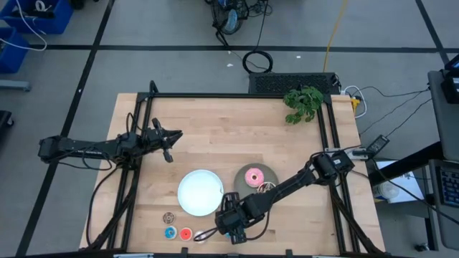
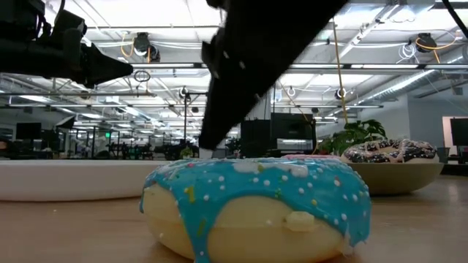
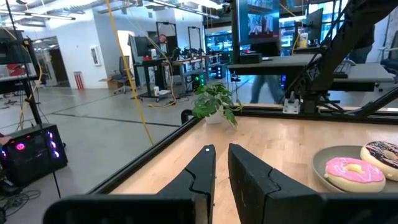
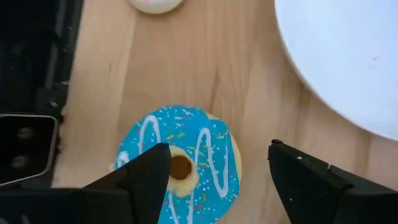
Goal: Pick & Place donuts
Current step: Put the large blue donut on the gray plate
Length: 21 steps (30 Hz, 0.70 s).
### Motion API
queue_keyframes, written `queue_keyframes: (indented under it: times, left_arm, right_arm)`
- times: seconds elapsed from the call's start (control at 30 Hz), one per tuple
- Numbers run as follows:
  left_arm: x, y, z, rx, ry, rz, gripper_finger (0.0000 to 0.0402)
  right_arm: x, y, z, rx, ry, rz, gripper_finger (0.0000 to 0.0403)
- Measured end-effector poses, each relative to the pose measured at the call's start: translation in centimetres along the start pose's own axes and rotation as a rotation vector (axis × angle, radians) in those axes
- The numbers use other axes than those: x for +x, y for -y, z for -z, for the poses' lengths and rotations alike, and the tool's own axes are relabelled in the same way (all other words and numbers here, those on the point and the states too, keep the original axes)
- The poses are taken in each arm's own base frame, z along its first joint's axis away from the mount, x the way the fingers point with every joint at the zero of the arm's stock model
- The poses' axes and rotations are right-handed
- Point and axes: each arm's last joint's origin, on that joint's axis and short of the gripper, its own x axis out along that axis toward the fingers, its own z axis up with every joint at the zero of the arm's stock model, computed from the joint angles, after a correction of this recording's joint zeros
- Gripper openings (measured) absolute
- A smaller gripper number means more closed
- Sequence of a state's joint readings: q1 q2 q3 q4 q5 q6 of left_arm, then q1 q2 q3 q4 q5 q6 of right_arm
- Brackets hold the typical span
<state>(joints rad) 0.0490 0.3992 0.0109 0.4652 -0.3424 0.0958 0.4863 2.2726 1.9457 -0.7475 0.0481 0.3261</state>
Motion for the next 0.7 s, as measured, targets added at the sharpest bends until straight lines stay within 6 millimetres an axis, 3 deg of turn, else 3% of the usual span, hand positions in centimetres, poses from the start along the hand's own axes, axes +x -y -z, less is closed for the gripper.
queue_keyframes:
  times: [0.7]
  left_arm:
    - [0.0,0.0,0.0,0.001,-0.001,0.000,0.0051]
  right_arm:
    - [3.8,1.0,3.4,0.047,-0.046,-0.034,0.0246]
